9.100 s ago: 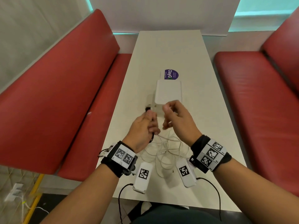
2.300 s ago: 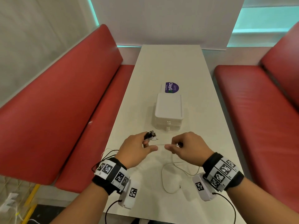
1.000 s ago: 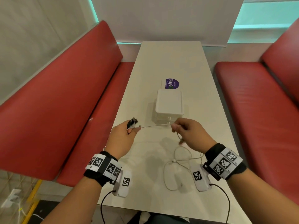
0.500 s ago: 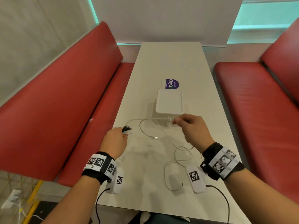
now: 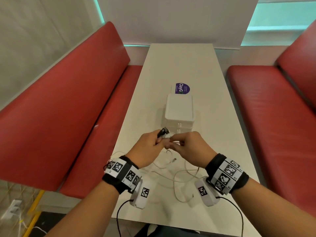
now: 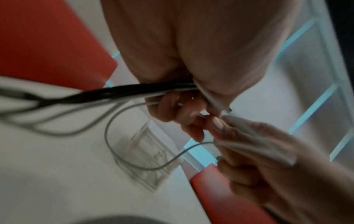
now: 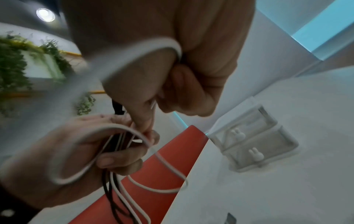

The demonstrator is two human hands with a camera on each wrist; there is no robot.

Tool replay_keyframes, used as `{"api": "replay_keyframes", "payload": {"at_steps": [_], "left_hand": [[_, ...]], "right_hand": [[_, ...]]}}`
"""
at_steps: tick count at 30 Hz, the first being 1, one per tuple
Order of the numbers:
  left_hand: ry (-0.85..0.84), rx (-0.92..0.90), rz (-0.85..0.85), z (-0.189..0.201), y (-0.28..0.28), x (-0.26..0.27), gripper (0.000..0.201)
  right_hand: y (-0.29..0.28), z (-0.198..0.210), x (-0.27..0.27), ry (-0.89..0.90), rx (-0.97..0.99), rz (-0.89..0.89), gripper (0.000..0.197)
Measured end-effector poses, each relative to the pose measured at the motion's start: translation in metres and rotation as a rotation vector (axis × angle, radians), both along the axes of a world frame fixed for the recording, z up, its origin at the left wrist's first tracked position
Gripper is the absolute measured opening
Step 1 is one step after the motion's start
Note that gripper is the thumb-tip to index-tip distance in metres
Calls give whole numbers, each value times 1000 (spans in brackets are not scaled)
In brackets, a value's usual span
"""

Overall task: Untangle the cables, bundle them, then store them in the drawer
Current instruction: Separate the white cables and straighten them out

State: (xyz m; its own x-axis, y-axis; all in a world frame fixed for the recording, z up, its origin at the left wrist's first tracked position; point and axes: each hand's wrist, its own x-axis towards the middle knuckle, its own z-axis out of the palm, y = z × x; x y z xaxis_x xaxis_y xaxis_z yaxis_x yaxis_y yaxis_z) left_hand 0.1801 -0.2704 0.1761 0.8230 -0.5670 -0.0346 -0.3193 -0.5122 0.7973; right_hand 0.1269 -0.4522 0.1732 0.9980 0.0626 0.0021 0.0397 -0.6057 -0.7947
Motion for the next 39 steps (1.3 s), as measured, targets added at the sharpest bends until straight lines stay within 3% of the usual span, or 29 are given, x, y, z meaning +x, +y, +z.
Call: {"api": "replay_keyframes", "payload": {"at_steps": [5,8,10,13,16,18,21,23,25,27,29,31,34,39], "left_hand": [[-37,104,-143,12,7,11,23],[-50,138,-38,8,27,25,10],[-96,171,73,5,45,34,11],[-189,231,285,-2,73,50,12],[-249,348,471,-5,97,62,17],[-247,377,486,-7,103,63,20],[-254,331,433,-17,98,61,19],[-299,234,397,-18,93,60,14],[-274,89,406,-13,85,58,10],[-179,-42,428,-6,73,50,16],[-79,-143,435,1,54,40,24],[6,-259,398,8,33,30,32],[197,-545,338,13,9,20,29],[472,-936,343,25,10,23,28]], "right_hand": [[5,2,-8,139,202,-6,11],[-11,1,-9,227,388,-184,17],[-31,1,-13,253,364,-229,20],[-56,3,-17,272,177,-163,23],[-77,5,-15,190,-33,-231,28],[-88,4,-13,173,-146,-298,28],[-94,-4,-7,139,-609,-459,23],[-98,-9,-3,33,-769,-557,20],[-98,-13,3,-26,-808,-559,39],[-84,-9,6,-147,-768,-517,54],[-57,4,6,-323,-672,-404,50],[-24,15,5,-417,-427,-153,40],[21,20,0,-270,-11,141,42],[40,3,8,-24,169,44,46]]}}
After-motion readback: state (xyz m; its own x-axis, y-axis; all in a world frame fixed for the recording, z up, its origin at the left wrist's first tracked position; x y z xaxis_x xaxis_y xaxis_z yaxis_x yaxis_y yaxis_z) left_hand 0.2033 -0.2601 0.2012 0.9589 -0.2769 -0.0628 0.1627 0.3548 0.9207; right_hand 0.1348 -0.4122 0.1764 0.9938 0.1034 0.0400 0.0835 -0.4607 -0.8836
